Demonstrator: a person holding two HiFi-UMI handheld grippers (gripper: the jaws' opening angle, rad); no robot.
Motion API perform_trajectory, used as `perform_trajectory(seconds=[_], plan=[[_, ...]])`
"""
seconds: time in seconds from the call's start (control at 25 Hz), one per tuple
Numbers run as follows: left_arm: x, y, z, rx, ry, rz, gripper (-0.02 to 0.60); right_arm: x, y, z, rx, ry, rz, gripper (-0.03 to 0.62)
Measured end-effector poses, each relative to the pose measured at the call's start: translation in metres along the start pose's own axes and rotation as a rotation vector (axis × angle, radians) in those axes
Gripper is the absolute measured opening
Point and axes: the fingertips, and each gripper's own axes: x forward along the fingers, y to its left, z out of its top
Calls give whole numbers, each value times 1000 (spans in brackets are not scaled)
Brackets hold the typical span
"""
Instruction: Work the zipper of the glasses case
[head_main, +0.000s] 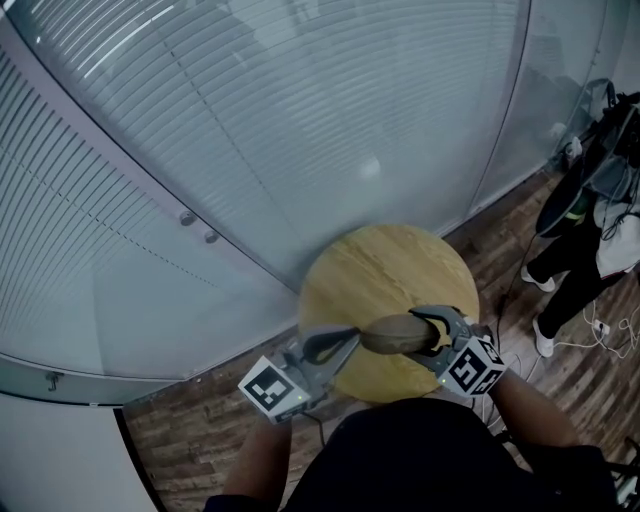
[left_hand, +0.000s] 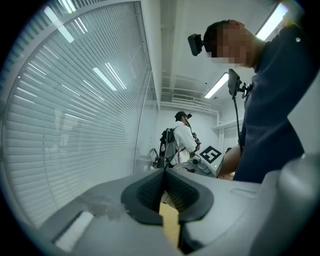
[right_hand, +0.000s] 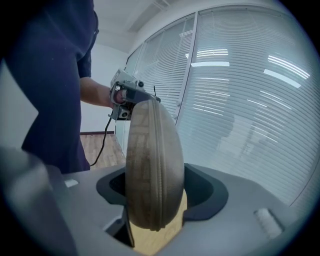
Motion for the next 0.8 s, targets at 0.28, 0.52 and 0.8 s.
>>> perform_trajectory(seconds=[0.28, 0.52, 0.8], plan=[[19, -23, 24, 60, 3, -60, 5, 12, -2, -12, 2, 95, -32, 284], [32, -39, 34, 235, 55, -108, 6, 26, -6, -16, 43, 157, -37, 279], [45, -51, 36, 332, 138, -117, 6, 30, -11, -19, 32, 229, -57, 276]])
